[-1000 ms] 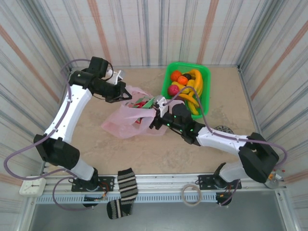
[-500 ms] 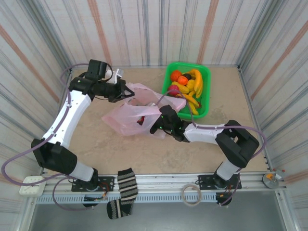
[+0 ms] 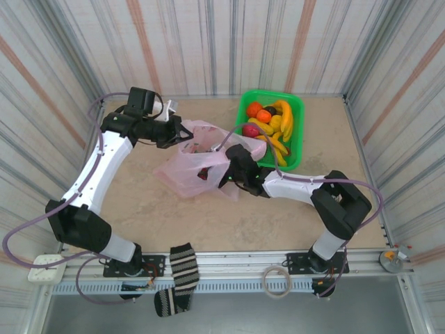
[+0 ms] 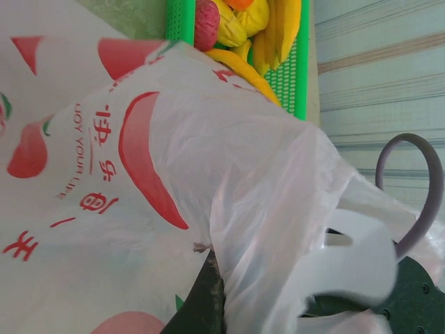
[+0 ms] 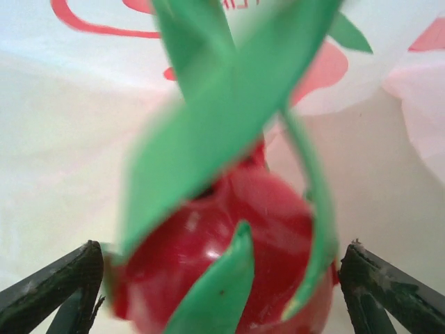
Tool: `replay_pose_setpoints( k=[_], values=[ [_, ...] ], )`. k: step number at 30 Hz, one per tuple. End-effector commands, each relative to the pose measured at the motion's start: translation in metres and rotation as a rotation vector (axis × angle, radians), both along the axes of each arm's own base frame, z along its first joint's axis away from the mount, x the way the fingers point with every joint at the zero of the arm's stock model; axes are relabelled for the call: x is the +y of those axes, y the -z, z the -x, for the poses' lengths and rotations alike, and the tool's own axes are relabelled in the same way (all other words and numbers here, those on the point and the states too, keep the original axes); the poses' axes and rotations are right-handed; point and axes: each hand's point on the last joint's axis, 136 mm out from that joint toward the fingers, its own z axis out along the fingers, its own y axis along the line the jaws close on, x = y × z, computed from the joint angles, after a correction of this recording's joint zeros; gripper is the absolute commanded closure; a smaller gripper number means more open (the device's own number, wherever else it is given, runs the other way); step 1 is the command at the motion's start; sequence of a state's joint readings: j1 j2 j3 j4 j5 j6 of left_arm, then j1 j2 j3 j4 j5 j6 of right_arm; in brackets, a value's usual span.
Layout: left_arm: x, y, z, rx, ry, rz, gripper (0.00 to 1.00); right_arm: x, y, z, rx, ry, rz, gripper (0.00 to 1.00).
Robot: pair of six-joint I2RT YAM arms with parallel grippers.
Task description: Place the fake fruits into the plastic bag and tie a complex knot
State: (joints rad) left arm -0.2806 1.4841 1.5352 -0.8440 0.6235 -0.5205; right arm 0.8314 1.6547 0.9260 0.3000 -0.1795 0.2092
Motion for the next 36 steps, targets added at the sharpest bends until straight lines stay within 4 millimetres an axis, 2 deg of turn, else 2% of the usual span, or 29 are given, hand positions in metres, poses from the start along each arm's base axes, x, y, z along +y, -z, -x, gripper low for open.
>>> replay_pose_setpoints(
  k=[1,3,14,19,23,27,30,36],
  values=[
    [0.010,-0.004,0.007,-0.020,-0.012,-0.021,1.00,0.000,-0.038,-0.002,-0.044,0.010,-0.053,0.04],
    [0.012,-0.004,0.007,-0.019,-0.019,-0.025,1.00,-0.001,-0.040,-0.001,-0.044,0.013,-0.049,0.00],
    [0.032,0.001,0.012,-0.021,-0.039,-0.075,1.00,-0.026,-0.058,0.009,-0.047,0.049,-0.025,0.02],
    [0.047,0.000,0.012,-0.030,-0.093,-0.064,1.00,-0.045,-0.056,0.017,-0.021,0.062,0.017,0.02],
    [0.050,0.001,0.013,-0.032,-0.091,-0.065,1.00,-0.057,-0.054,0.028,-0.033,0.041,0.042,0.00],
    [0.054,0.003,0.013,-0.029,-0.099,-0.070,1.00,-0.072,-0.056,0.031,-0.032,0.059,0.076,0.01],
    [0.056,0.004,0.012,-0.028,-0.106,-0.074,1.00,-0.067,-0.067,0.041,-0.009,-0.009,0.006,0.00],
    [0.053,0.004,0.010,-0.021,-0.106,-0.046,1.00,-0.050,-0.083,0.083,-0.027,-0.233,-0.067,0.01]
  ],
)
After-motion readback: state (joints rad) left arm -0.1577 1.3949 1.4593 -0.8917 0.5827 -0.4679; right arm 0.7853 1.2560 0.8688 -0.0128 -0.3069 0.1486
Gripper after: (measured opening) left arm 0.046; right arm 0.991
